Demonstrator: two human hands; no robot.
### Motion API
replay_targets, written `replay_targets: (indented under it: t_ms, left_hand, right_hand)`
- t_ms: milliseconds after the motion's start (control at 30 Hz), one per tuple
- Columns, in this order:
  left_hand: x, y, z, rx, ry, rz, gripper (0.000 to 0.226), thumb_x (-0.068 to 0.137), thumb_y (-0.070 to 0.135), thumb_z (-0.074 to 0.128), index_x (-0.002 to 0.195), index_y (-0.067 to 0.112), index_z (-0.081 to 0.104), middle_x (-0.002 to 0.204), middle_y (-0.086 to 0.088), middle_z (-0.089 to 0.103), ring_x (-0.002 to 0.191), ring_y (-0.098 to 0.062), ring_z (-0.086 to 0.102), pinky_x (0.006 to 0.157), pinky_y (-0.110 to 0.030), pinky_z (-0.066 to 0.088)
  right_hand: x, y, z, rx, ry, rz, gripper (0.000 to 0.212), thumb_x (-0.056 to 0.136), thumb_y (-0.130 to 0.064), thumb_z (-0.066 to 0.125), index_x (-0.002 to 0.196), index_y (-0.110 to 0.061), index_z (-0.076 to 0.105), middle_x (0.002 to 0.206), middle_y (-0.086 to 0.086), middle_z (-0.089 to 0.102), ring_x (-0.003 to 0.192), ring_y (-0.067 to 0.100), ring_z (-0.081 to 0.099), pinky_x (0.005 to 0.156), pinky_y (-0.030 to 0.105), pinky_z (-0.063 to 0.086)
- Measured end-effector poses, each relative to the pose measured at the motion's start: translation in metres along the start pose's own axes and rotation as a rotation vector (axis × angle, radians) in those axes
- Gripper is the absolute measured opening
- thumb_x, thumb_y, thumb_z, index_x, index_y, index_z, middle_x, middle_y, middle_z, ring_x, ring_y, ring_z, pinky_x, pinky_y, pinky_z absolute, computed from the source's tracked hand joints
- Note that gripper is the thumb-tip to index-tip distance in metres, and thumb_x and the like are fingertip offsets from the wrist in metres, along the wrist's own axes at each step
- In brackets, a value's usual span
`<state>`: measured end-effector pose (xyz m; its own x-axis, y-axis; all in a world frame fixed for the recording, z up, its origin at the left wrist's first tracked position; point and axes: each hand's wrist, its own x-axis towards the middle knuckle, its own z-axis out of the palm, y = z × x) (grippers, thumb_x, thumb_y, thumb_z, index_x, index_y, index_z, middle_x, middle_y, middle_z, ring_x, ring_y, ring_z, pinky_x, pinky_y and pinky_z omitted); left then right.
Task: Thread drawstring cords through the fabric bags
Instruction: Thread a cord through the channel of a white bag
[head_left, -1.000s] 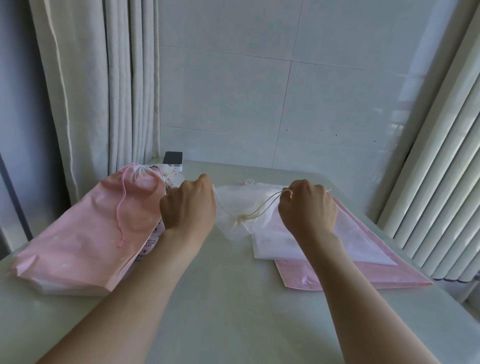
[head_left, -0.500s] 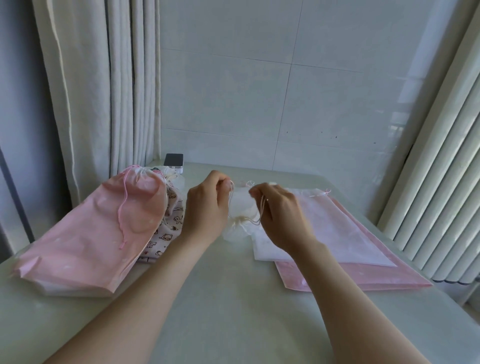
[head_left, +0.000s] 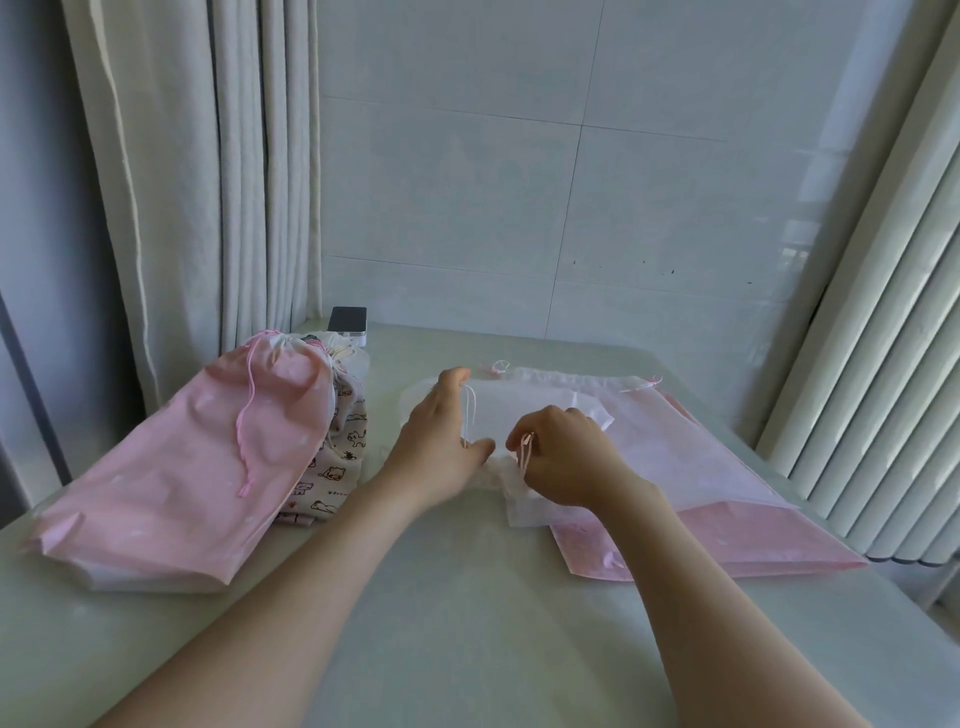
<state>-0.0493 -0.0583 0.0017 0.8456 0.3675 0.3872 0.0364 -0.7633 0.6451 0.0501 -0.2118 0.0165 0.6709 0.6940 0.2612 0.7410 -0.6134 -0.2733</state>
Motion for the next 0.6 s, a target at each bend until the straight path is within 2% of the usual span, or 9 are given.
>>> replay_targets:
  t_ms: [67, 167, 267, 333, 367, 400, 467, 533, 600]
  left_hand:
    - [-0.001, 0.001, 0.000, -0.031, 0.042, 0.054, 0.080, 0.091, 0.008, 0.073, 0.156, 0.020, 0.028, 0.156, 0.000, 0.043, 0.087, -0.020, 0.070, 0.098, -0.044, 0.052]
    - [-0.001, 0.007, -0.003, -0.109, 0.071, 0.095, 0.083, 0.087, 0.001, 0.074, 0.154, 0.025, 0.032, 0.154, 0.006, 0.045, 0.079, -0.015, 0.072, 0.092, -0.043, 0.057]
    - [-0.003, 0.015, -0.004, -0.195, 0.040, 0.104, 0.087, 0.086, 0.003, 0.075, 0.155, 0.030, 0.029, 0.150, 0.019, 0.039, 0.073, -0.009, 0.071, 0.085, -0.029, 0.057]
    - [-0.004, 0.018, -0.006, -0.250, 0.010, 0.125, 0.093, 0.085, 0.002, 0.077, 0.156, 0.033, 0.027, 0.150, 0.023, 0.037, 0.072, -0.009, 0.071, 0.075, -0.019, 0.054]
    - [-0.004, 0.019, -0.006, -0.266, -0.004, 0.145, 0.095, 0.084, 0.002, 0.078, 0.157, 0.035, 0.026, 0.152, 0.023, 0.037, 0.072, -0.009, 0.070, 0.072, -0.016, 0.052]
    - [-0.004, 0.020, -0.005, -0.275, -0.018, 0.170, 0.097, 0.083, 0.002, 0.079, 0.157, 0.035, 0.026, 0.155, 0.022, 0.037, 0.072, -0.010, 0.069, 0.070, -0.015, 0.051]
    - [-0.005, 0.021, -0.005, -0.270, -0.048, 0.211, 0.101, 0.082, 0.002, 0.081, 0.159, 0.037, 0.024, 0.158, 0.020, 0.037, 0.076, -0.011, 0.069, 0.071, -0.015, 0.051]
    - [-0.007, 0.022, -0.005, -0.274, -0.083, 0.215, 0.104, 0.082, 0.002, 0.080, 0.159, 0.040, 0.022, 0.158, 0.019, 0.038, 0.076, -0.017, 0.070, 0.074, -0.017, 0.053]
    - [-0.008, 0.021, -0.006, -0.285, -0.105, 0.182, 0.105, 0.084, 0.004, 0.079, 0.159, 0.044, 0.017, 0.156, 0.020, 0.040, 0.070, -0.023, 0.068, 0.079, -0.025, 0.057]
  right_hand:
    - [-0.001, -0.004, -0.009, 0.176, -0.013, 0.058, 0.045, 0.069, -0.019, 0.044, 0.097, -0.025, 0.079, 0.078, -0.013, 0.072, 0.088, 0.017, 0.069, 0.080, 0.033, 0.058]
    - [0.000, -0.008, -0.019, 0.350, 0.125, 0.127, 0.056, 0.064, -0.024, 0.036, 0.098, -0.021, 0.080, 0.090, -0.003, 0.080, 0.088, 0.023, 0.070, 0.080, 0.038, 0.059]
    - [-0.003, -0.016, -0.024, 0.553, 0.277, 0.152, 0.039, 0.086, -0.023, 0.043, 0.093, -0.018, 0.080, 0.082, -0.004, 0.079, 0.075, 0.014, 0.065, 0.068, 0.033, 0.051]
    - [-0.006, -0.027, -0.027, 0.686, 0.256, 0.149, 0.029, 0.090, -0.025, 0.052, 0.087, -0.019, 0.080, 0.080, -0.004, 0.078, 0.076, 0.021, 0.069, 0.071, 0.042, 0.056]
    - [-0.008, -0.031, -0.027, 0.701, 0.213, 0.137, 0.025, 0.089, -0.028, 0.057, 0.084, -0.019, 0.080, 0.079, -0.003, 0.078, 0.077, 0.020, 0.071, 0.073, 0.042, 0.058]
    - [-0.009, -0.035, -0.026, 0.711, 0.164, 0.124, 0.021, 0.087, -0.029, 0.062, 0.081, -0.020, 0.079, 0.075, -0.005, 0.077, 0.075, 0.016, 0.070, 0.071, 0.035, 0.057]
    - [-0.012, -0.041, -0.022, 0.763, 0.094, 0.111, 0.020, 0.090, -0.026, 0.067, 0.078, -0.013, 0.077, 0.059, -0.010, 0.065, 0.059, 0.007, 0.057, 0.057, 0.021, 0.044]
    - [-0.009, -0.040, -0.017, 0.824, 0.100, 0.138, 0.028, 0.092, -0.024, 0.069, 0.081, 0.001, 0.070, 0.054, -0.005, 0.045, 0.053, 0.009, 0.040, 0.053, 0.023, 0.032]
    - [-0.003, -0.035, -0.019, 0.990, 0.105, 0.242, 0.027, 0.093, -0.025, 0.070, 0.087, 0.001, 0.072, 0.056, -0.004, 0.039, 0.054, 0.012, 0.037, 0.055, 0.026, 0.032]
